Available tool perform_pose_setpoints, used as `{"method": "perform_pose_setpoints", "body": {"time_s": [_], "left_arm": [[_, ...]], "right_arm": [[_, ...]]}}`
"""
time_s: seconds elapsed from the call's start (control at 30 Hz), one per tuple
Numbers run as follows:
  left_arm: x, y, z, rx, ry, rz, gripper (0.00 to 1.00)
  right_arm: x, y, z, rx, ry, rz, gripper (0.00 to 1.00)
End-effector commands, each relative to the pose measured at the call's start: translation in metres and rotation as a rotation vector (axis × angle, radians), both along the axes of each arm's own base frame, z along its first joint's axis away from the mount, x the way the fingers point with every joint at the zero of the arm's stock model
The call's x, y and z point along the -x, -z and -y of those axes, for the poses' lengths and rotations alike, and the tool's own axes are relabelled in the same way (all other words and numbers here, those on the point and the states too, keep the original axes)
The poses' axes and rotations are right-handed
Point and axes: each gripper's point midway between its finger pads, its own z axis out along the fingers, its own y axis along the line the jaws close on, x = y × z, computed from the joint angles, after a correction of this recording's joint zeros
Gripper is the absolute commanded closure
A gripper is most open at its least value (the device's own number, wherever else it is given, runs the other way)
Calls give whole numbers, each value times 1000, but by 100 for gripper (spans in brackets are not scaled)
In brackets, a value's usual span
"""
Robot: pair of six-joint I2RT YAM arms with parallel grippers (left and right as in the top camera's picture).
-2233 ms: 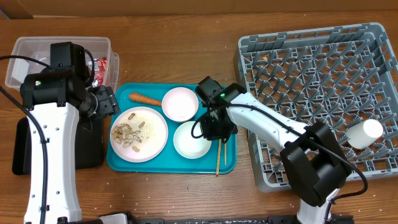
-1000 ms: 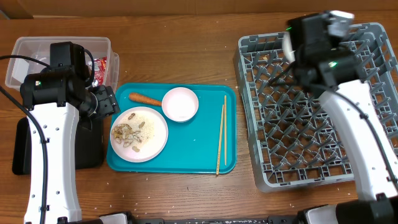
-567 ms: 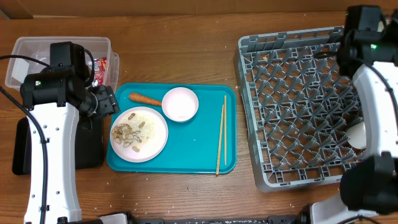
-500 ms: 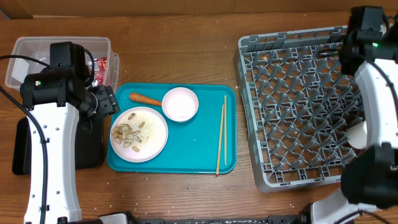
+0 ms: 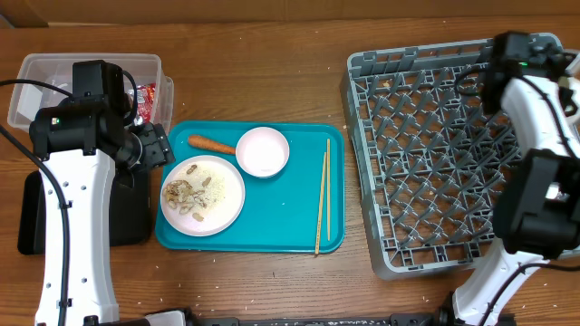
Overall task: Sort waste into correct bins and load items into the dishwasher
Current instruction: 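Carry the white bowl into the dish rack and lower it, then return the right gripper to the tray and grasp the second white bowl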
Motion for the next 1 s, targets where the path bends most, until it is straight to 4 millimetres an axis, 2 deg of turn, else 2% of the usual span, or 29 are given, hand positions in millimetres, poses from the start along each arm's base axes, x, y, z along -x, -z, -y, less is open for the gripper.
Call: {"method": "perform_pose_setpoints", "body": {"time_s": [0.0,0.17,0.2,0.3,0.4,0.47,0.57,0.77,0.8,0.9,0.97], "left_arm": [[-2,-4,-1,1,-10,17,23],[-2,-4,-1,1,-10,17,23],[-2,-4,-1,1,-10,17,23],[-2,-4,-2,0,-10,16,23],[-2,-4,-2,-2,-7,16,23],[-2,-3,-2,-2,-7,15,23],[-2,-3,-2,-2,-3,15,23],[-1,-3,-1,0,-3,11,22],[0,-3,-1,1,-3,5,20],[2,-2,-1,1,-3,0,18],[2,-2,-1,2,-3,0,16]], "right_arm": [[-10,33,-37,-146,-48,24,96],[-8,64,-89,-366,-127,-61,96],[-7,70,-99,-406,-142,-77,93],[-3,78,-121,-476,-168,-121,77],[5,76,-132,-476,-149,-123,60],[9,73,-138,-475,-141,-121,53],[12,61,-145,-474,-157,-119,46],[18,14,-160,-520,-212,-7,31],[18,-1,-169,-584,-239,51,25],[16,-21,-199,-772,-360,97,20],[14,-29,-236,-962,-526,85,20]]}}
